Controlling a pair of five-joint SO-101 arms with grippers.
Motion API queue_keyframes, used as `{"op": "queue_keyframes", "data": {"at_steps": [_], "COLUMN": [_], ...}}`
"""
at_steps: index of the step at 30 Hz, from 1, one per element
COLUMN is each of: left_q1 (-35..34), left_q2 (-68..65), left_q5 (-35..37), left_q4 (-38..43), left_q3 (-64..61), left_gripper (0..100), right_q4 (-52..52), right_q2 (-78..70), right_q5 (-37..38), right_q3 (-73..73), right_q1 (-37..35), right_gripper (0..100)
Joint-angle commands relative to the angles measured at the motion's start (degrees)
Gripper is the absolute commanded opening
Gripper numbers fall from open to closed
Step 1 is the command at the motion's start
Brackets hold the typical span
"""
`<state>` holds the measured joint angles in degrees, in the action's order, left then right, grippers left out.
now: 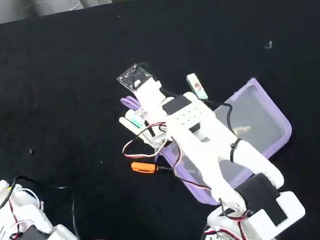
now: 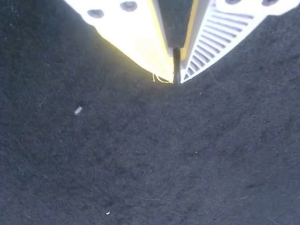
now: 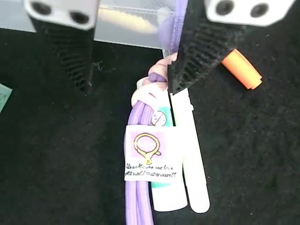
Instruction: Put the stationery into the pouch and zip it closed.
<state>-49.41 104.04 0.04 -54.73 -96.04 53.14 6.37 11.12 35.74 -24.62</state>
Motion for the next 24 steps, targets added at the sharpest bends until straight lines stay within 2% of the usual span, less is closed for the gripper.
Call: {"op": "queue_keyframes", "data": {"at_steps": [1, 8, 15, 24], "left_q1": [0.6, 0.6, 0.6, 0.5], "left_q2": [0.2, 0.2, 0.2, 0.2], "left_q5": [-0.1, -0.1, -0.1, -0.1], "left_q4": [-0.1, -0.1, -0.1, -0.1], "left_q3": [-1.4, -1.4, -1.4, -1.4], "left_gripper": [3, 3, 3, 3], "right_q4": [-1.8, -4.0, -4.0, -3.4], "right_q2": [0.2, 0.2, 0.2, -7.0], "right_q5": [-0.4, -0.4, -0.4, -0.4], "right_q3": [0.0, 1.7, 1.7, -2.2], "right_q1": [0.8, -2.5, -2.5, -2.4], "right_gripper": [24.3, 24.2, 11.1, 17.9]}}
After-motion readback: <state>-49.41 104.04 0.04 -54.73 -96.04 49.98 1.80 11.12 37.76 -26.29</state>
